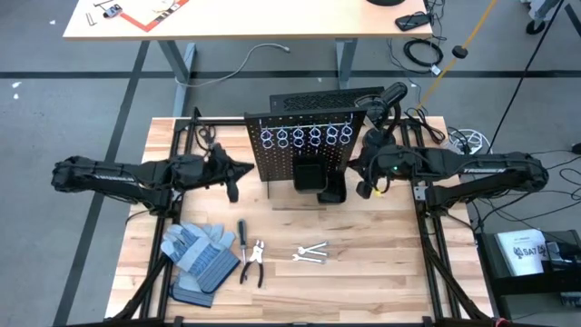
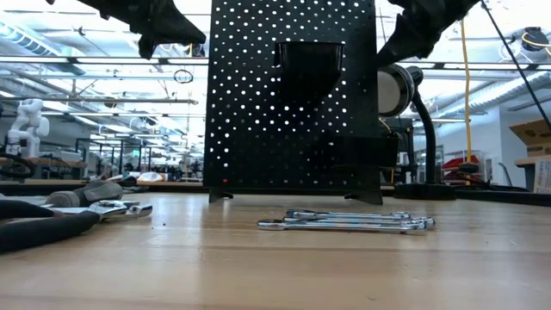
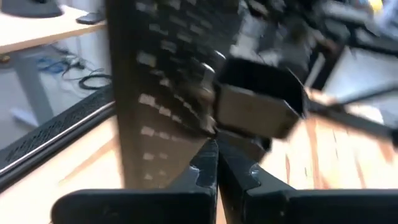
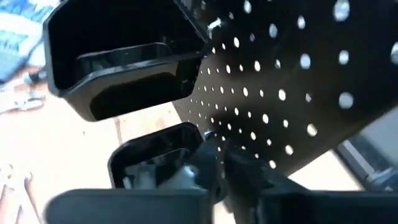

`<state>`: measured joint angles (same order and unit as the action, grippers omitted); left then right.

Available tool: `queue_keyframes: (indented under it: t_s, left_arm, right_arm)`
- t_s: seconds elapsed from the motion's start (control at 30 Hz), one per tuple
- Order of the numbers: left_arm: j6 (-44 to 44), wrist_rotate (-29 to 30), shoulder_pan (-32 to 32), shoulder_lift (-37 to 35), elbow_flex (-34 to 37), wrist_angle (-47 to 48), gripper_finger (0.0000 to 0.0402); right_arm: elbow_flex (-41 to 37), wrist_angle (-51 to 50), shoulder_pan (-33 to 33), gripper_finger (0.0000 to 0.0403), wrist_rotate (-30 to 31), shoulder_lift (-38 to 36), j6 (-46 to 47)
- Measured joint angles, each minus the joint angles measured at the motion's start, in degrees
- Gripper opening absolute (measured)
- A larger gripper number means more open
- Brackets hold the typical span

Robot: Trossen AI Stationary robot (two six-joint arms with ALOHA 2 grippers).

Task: Hang tools onto peg board
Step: Remove the black utility knife blades from the bottom black bin of the black pegboard

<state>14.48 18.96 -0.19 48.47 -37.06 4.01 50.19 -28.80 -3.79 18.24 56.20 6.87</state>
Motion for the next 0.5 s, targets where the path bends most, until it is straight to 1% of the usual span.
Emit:
queue_keyframes:
  t_s: [0.13, 0.27, 0.3, 0.37, 0.43, 0.5]
  left_arm:
    - [-5.64, 1.37, -5.23, 4.12, 0.07, -0.61, 0.0004]
    - [-10.44, 3.65, -10.89, 12.16, 0.07, -3.96, 0.0003]
    - [-9.57, 4.85, -11.99, 14.7, 0.09, -5.37, 0.0003]
    - [-4.65, 6.6, -13.53, 19.32, 0.11, -9.23, 0.0003]
    - [-3.19, 7.31, -15.72, 23.18, 0.11, -12.98, 0.0002]
    - [-3.44, 10.44, -18.26, 26.31, 0.11, -15.87, 0.0002]
  right_arm:
    - [0.02, 0.59, 1.13, 0.0003, 1.88, -0.28, -6.3]
    - [0.02, 0.61, 4.21, 0.0001, 2.97, 1.54, -9.72]
    - [0.02, 0.63, 5.02, 0.0001, 2.7, 2.32, -8.39]
    - [0.02, 0.65, 7.0, 0.0001, 1.24, 4.28, -5.39]
    - [0.02, -0.14, 10.34, 0.0001, -0.72, 6.57, -6.17]
    - [0.02, -1.04, 14.17, 0.0, -0.99, 9.04, -8.98]
